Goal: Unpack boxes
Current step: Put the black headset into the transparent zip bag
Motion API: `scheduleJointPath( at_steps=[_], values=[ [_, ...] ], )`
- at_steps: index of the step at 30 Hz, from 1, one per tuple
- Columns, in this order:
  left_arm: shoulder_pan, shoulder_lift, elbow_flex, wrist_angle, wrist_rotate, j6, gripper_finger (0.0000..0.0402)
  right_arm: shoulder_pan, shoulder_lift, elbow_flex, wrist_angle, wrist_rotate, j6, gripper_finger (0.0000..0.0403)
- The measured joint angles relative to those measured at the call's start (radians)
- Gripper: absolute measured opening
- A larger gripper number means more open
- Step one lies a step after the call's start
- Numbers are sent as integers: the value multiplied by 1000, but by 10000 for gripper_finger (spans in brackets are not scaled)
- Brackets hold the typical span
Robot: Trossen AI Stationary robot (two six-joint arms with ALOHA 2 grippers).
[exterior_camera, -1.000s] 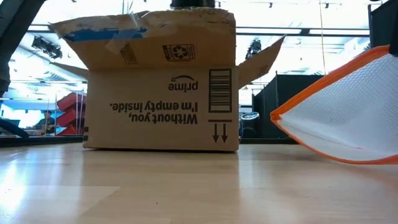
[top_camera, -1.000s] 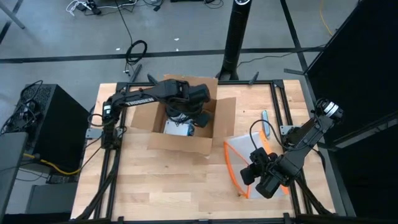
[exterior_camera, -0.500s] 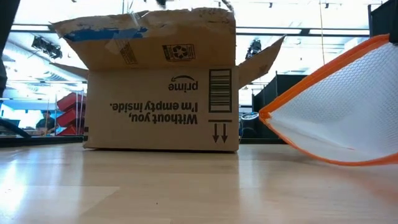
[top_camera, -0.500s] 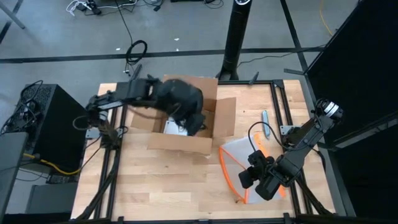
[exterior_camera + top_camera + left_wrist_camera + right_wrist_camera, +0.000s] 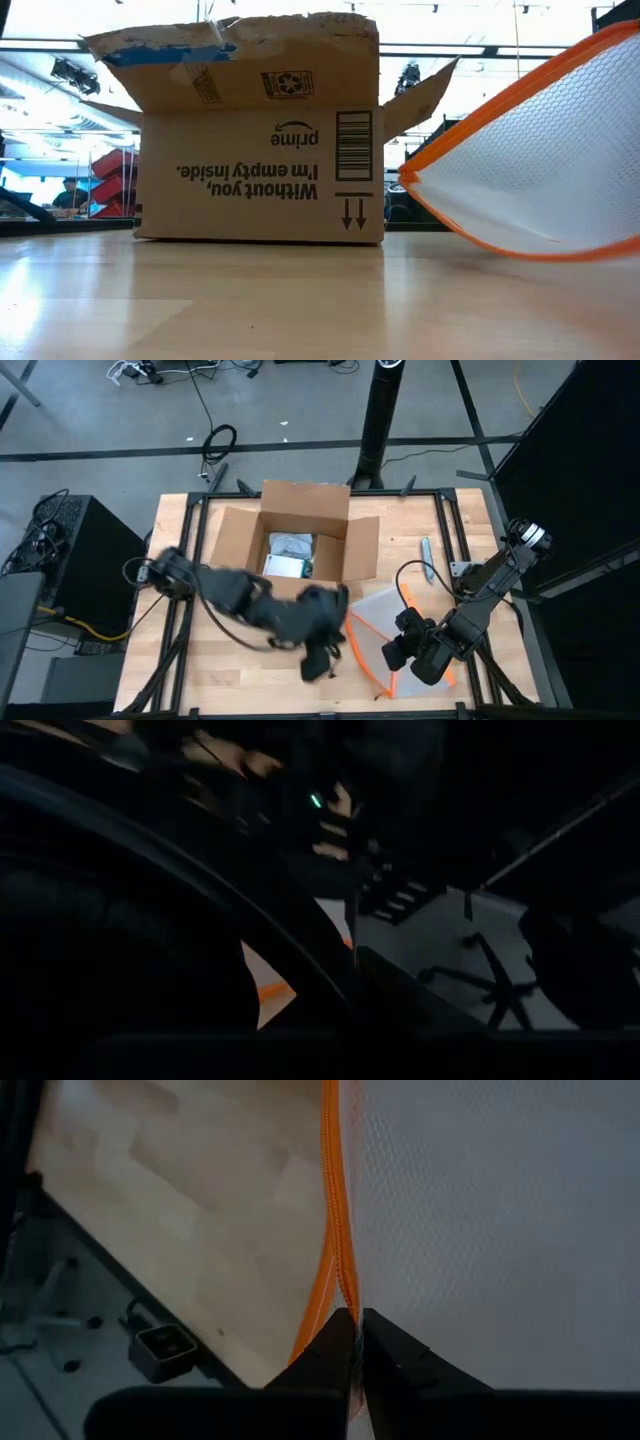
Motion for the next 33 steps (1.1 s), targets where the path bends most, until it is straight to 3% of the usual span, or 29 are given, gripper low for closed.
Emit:
scheduleJointPath(
  at_steps=[3, 7, 9, 13, 16, 33],
  values=[
    [-52, 59, 0, 25, -19, -6, 0, -1, 0, 0, 16, -10, -10, 0],
    [-60, 157, 0, 76, 66, 101, 0, -1, 0, 0, 17, -12, -14, 0],
    [-64, 211, -1, 150, 156, 165, 0, -1, 0, 0, 17, -12, -18, 0],
    [-67, 310, -1, 241, 444, 249, 0, -1, 0, 0, 21, -25, -47, 0],
    [-34, 358, -1, 213, 547, 268, 0, -1, 0, 0, 25, -38, -66, 0],
    [65, 394, 0, 85, 573, 774, 0, -1, 0, 0, 26, -37, -86, 0]
  ],
)
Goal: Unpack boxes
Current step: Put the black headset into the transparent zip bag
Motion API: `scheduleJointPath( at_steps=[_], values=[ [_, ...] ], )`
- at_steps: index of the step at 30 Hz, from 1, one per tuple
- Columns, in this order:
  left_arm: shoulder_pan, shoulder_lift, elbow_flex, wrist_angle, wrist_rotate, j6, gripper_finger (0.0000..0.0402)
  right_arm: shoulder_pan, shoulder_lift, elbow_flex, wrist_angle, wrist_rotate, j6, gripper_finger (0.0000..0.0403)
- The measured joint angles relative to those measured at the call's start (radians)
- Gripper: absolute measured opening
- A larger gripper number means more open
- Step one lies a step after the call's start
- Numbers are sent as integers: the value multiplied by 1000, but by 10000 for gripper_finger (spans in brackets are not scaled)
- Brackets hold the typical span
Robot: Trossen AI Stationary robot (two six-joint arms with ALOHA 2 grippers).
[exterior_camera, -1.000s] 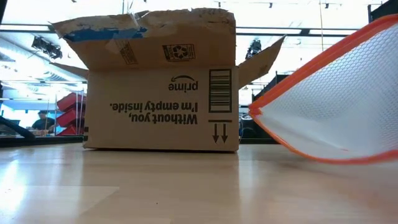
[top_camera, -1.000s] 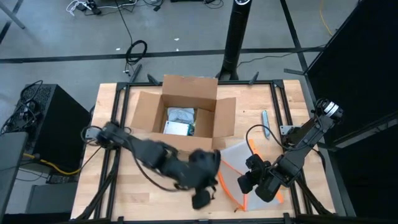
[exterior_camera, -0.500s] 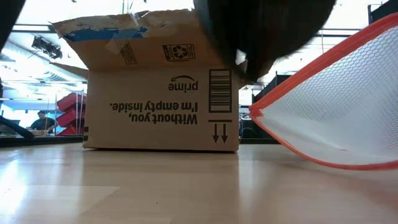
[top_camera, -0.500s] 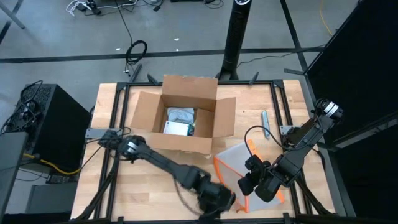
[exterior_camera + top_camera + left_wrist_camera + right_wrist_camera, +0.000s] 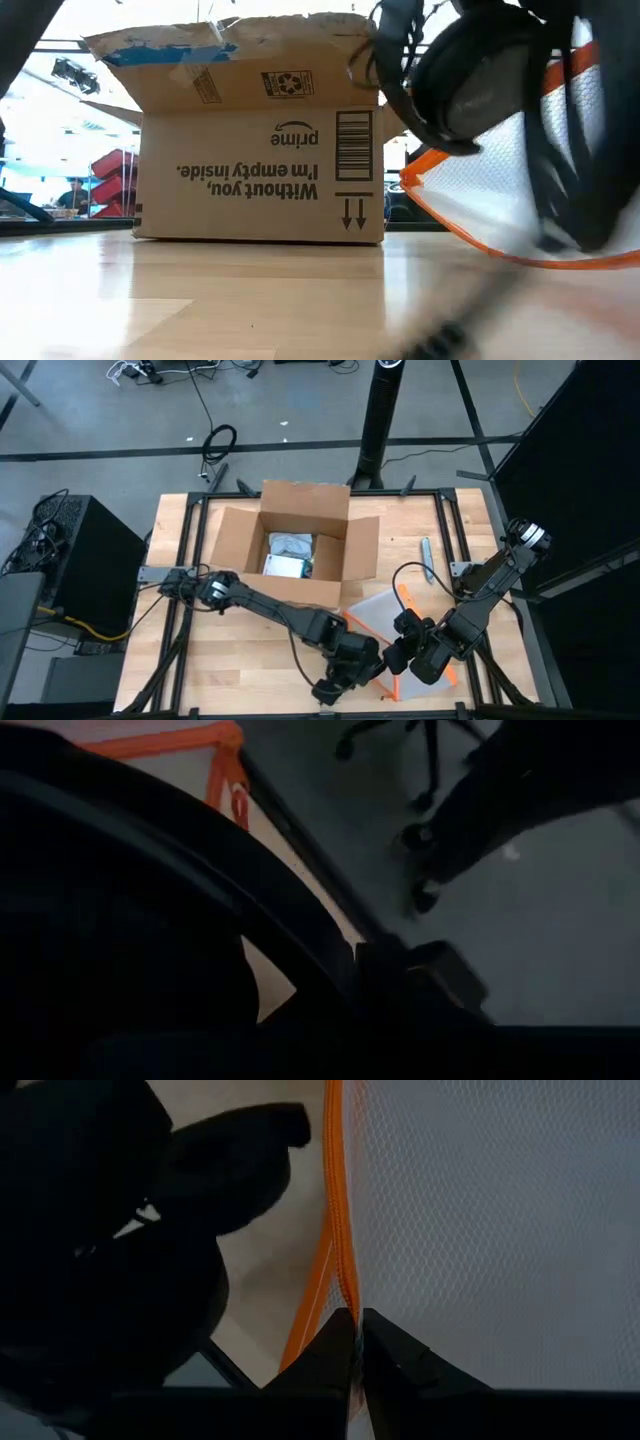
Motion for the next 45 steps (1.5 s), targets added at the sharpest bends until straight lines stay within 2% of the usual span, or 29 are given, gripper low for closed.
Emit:
scheduleJointPath(
  at_steps=[5, 7, 10, 14, 30, 34, 36, 38, 40, 42, 45],
  values=[
    [4, 58, -12, -21, -17, 70, 0, -4, 0, 0, 2, 0, 1, 0],
    [4, 76, -13, -1, -71, 104, 1, -11, 0, 0, -3, -20, 2, 0],
    [2, 86, -13, 43, -248, 127, 10, -12, 4, 0, -15, -65, 1, 0],
    [3, 97, -13, 74, -294, 176, 34, -7, 6, 0, -19, -81, 11, 0],
    [0, 28, -12, -250, -440, 62, 157, -12, 6, 0, -17, -83, -9, 0],
    [-20, -1, -11, -366, -437, -95, 151, -12, 6, 0, -16, -83, -24, 0],
    [-35, 0, -13, -374, -397, -163, 138, -12, 6, 0, -17, -83, -26, 0],
    [-47, 11, -42, -320, -315, -242, 112, -12, 6, 0, -17, -83, -29, 0],
    [-60, 15, -104, -235, -289, -332, 71, -12, 6, 0, -17, -82, -29, 0],
    [-67, 19, -172, -132, -327, -415, 25, -12, 6, 0, -17, -82, -29, 0],
    [-59, 19, -214, -19, -378, -488, 10, -12, 6, 0, -14, -84, -29, 0]
  ],
)
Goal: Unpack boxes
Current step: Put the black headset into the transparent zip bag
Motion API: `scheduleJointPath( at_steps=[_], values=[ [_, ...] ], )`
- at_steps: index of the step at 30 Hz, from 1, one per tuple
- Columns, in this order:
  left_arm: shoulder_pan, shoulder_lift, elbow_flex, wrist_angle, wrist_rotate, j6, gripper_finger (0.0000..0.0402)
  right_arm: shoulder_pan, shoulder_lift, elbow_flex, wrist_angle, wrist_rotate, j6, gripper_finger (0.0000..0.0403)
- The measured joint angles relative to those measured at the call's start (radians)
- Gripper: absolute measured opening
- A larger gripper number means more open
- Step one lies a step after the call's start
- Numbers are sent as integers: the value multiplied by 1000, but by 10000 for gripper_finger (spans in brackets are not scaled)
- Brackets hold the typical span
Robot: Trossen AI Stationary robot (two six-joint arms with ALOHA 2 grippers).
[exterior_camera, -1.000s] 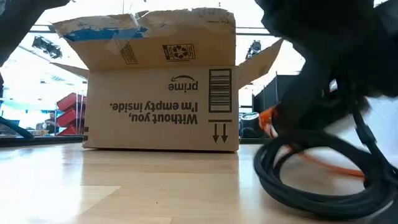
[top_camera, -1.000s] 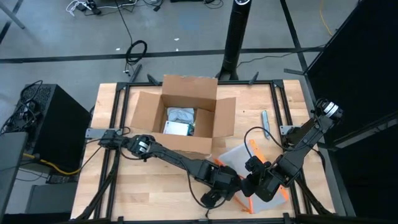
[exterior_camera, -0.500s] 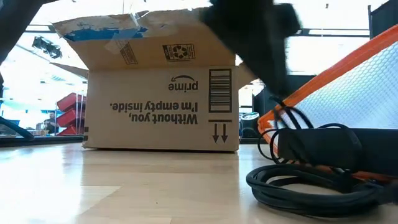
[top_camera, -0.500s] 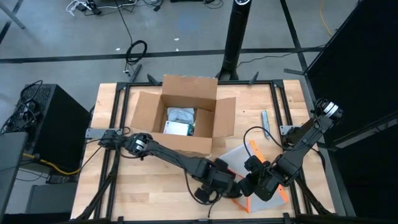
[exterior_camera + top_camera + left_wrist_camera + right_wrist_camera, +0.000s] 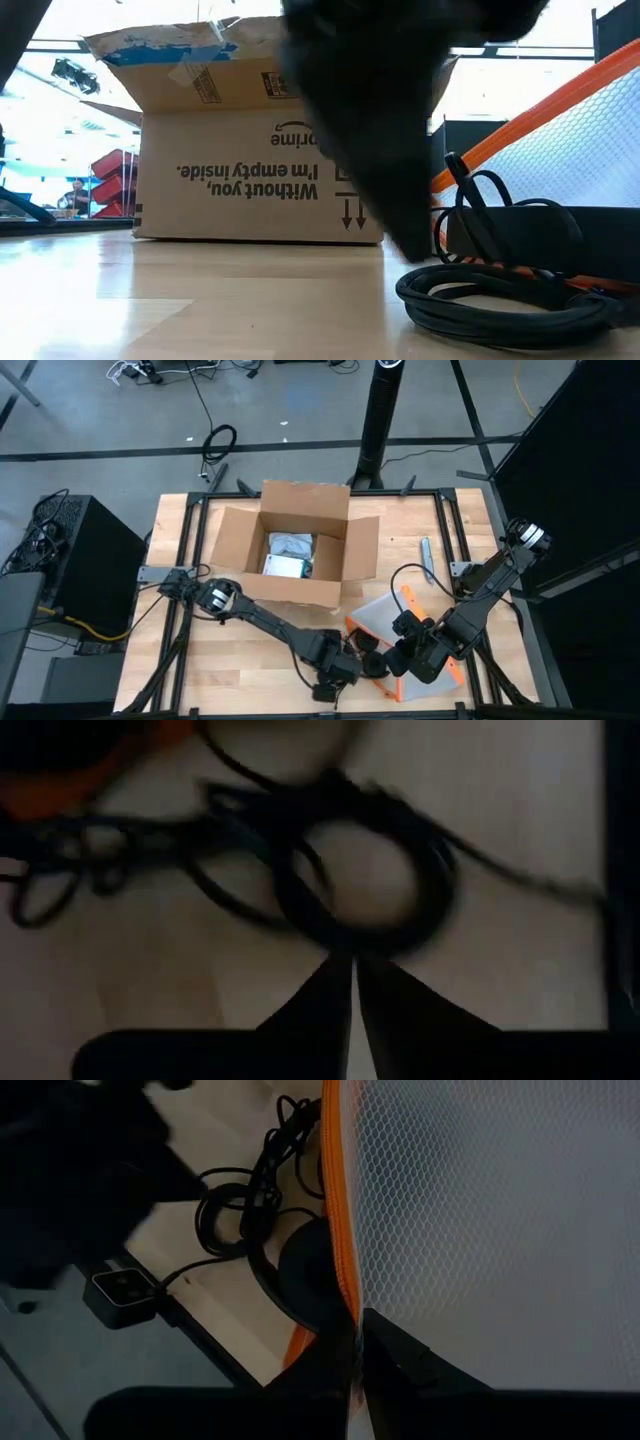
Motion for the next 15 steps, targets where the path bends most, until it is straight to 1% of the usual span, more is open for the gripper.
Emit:
scheduleJointPath(
  at_steps=[14, 15],
  values=[
    [74, -17, 48, 360, -201, -15, 2, 0, 0, 0, 19, -19, 3, 0],
    [75, -14, 49, 310, -204, -16, 2, 0, 0, 0, 19, -19, 3, 0]
  ],
)
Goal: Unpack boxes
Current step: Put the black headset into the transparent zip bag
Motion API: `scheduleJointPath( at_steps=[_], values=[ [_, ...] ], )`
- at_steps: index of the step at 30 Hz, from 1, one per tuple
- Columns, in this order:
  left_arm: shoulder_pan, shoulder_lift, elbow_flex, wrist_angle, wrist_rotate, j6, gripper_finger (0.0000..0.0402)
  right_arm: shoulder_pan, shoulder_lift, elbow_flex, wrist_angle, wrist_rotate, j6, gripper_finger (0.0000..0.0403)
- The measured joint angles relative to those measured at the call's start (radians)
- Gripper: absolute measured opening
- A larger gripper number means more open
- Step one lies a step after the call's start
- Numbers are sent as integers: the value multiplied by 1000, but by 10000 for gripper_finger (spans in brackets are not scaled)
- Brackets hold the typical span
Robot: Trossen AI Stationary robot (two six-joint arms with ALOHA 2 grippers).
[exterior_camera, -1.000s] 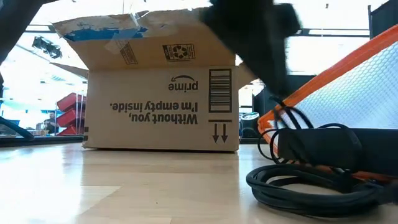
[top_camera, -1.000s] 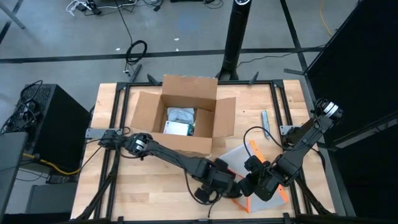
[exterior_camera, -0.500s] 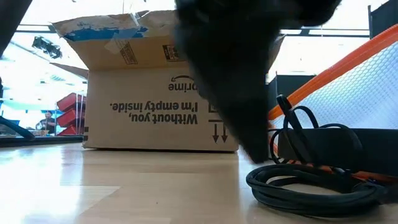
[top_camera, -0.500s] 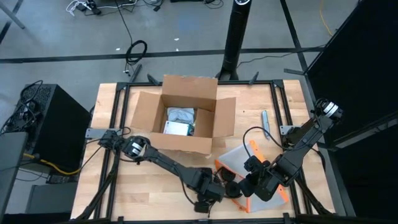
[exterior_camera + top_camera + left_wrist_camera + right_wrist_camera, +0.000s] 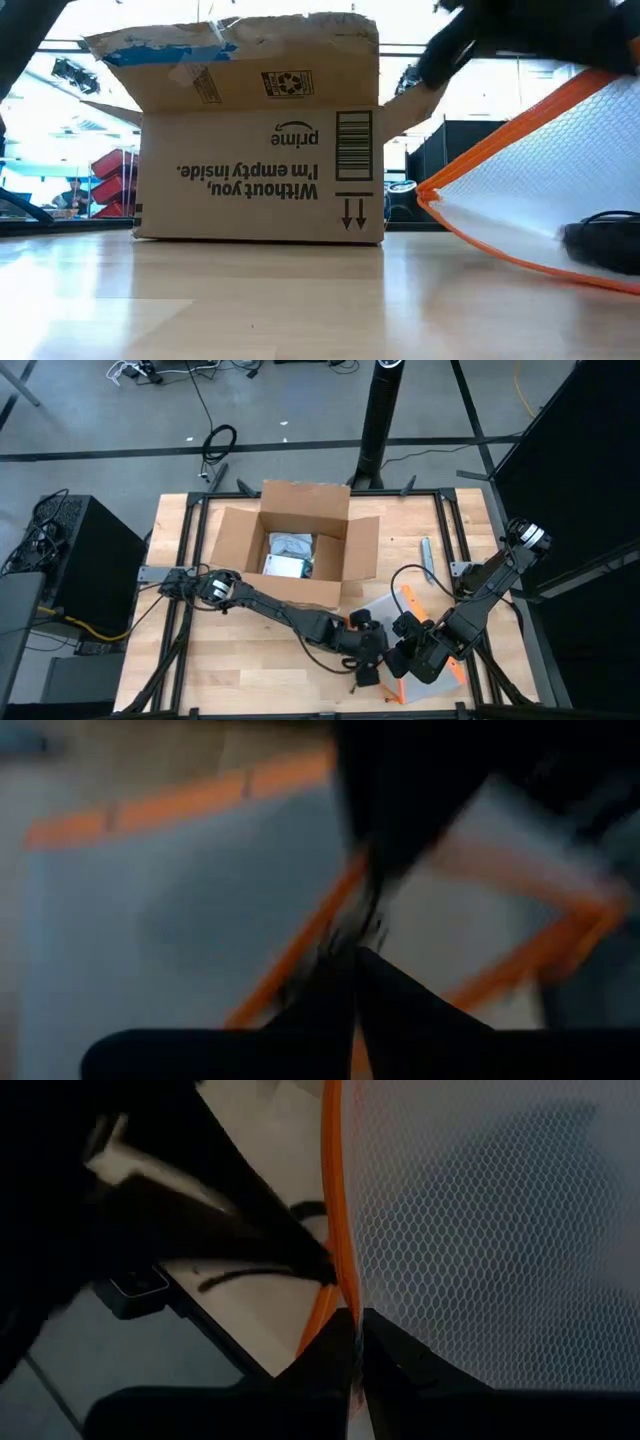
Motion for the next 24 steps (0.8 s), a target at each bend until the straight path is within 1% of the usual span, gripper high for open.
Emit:
scheduleJointPath(
  at_steps=[3, 5, 8, 11, 14, 24],
  values=[
    [-9, 8, -4, -151, 9, 2, 1, 0, 0, 0, 0, 0, 0, 0],
    [-25, 8, -7, -180, 37, 28, 1, 0, 0, 0, 0, 0, -4, 0],
    [-69, 1, -48, -131, 82, 40, 2, 0, 0, 0, 1, 0, -6, 0],
    [-89, 7, -79, -93, 115, 14, 1, 0, 0, 0, 1, 0, -6, 0],
    [-87, 5, -124, -28, 100, -25, 1, 0, 0, 0, 2, -1, -5, 0],
    [-53, 6, -259, 308, 53, -30, 1, -4, 0, 0, 8, -2, 1, 0]
  ],
)
